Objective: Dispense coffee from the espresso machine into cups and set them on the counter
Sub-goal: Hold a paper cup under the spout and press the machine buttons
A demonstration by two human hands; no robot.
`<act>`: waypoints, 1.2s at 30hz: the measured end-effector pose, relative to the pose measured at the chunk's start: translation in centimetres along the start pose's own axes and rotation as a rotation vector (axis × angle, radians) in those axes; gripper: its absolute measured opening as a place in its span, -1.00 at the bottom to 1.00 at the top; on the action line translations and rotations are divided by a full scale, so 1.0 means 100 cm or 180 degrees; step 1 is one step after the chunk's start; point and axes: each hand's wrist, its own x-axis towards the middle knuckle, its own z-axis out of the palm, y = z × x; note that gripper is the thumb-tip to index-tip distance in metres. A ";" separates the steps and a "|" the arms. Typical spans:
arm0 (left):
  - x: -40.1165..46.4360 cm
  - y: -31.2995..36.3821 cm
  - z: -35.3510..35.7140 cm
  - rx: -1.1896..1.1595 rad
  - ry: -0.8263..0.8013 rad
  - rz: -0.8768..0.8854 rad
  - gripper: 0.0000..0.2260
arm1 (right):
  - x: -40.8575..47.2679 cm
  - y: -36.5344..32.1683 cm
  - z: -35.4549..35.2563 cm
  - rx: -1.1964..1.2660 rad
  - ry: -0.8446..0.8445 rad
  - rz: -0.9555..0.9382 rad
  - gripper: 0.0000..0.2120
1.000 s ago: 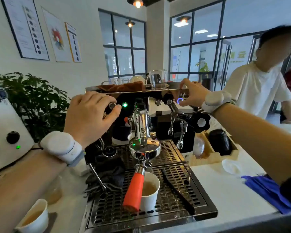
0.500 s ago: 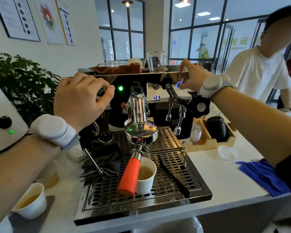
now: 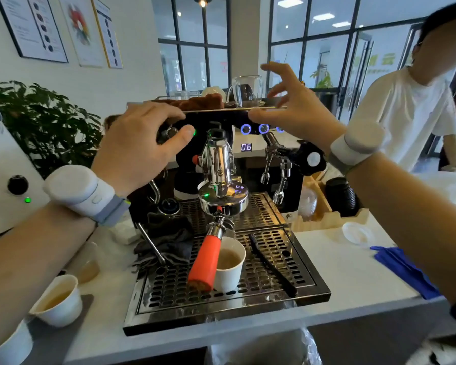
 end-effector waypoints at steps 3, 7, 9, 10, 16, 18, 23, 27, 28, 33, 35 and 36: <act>-0.008 0.010 0.003 -0.0600 -0.0072 -0.0011 -0.68 | -0.017 -0.014 0.007 0.0192 -0.0109 -0.0103 -0.25; -0.025 0.020 0.010 -0.1294 -0.0226 -0.0116 -0.58 | -0.042 -0.024 0.020 0.0443 -0.0221 -0.0275 -0.16; -0.034 0.020 0.015 -0.1575 -0.0359 -0.0204 -0.52 | -0.054 -0.023 0.027 0.0635 -0.0323 -0.0220 -0.11; -0.038 0.019 0.018 -0.1640 -0.0434 -0.0235 -0.49 | -0.060 -0.020 0.031 0.0710 -0.0388 -0.0187 -0.09; -0.070 0.007 0.033 -0.1813 -0.0743 -0.0565 -0.40 | -0.095 0.004 0.063 0.1112 -0.0721 0.0103 0.05; -0.084 0.004 0.040 -0.1914 -0.0842 -0.0774 -0.41 | -0.108 0.014 0.073 0.1285 -0.0742 0.0310 0.09; -0.122 -0.008 0.061 -0.2039 -0.1081 -0.1139 -0.44 | -0.147 0.040 0.095 0.1437 -0.1000 0.0773 0.14; -0.151 -0.018 0.083 -0.2358 -0.1215 -0.1540 -0.42 | -0.175 0.056 0.116 0.1430 -0.1255 0.1210 0.17; -0.156 -0.018 0.087 -0.2472 -0.1277 -0.1629 -0.37 | -0.180 0.058 0.121 0.1397 -0.1325 0.1283 0.17; -0.177 -0.023 0.106 -0.2556 -0.1845 -0.1761 -0.17 | -0.199 0.064 0.144 0.1357 -0.1707 0.1565 0.20; -0.183 -0.024 0.114 -0.2391 -0.2042 -0.1767 -0.07 | -0.202 0.064 0.152 0.1417 -0.1779 0.1610 0.20; -0.185 -0.022 0.117 -0.2354 -0.2130 -0.1804 -0.03 | -0.204 0.064 0.155 0.1448 -0.1822 0.1611 0.18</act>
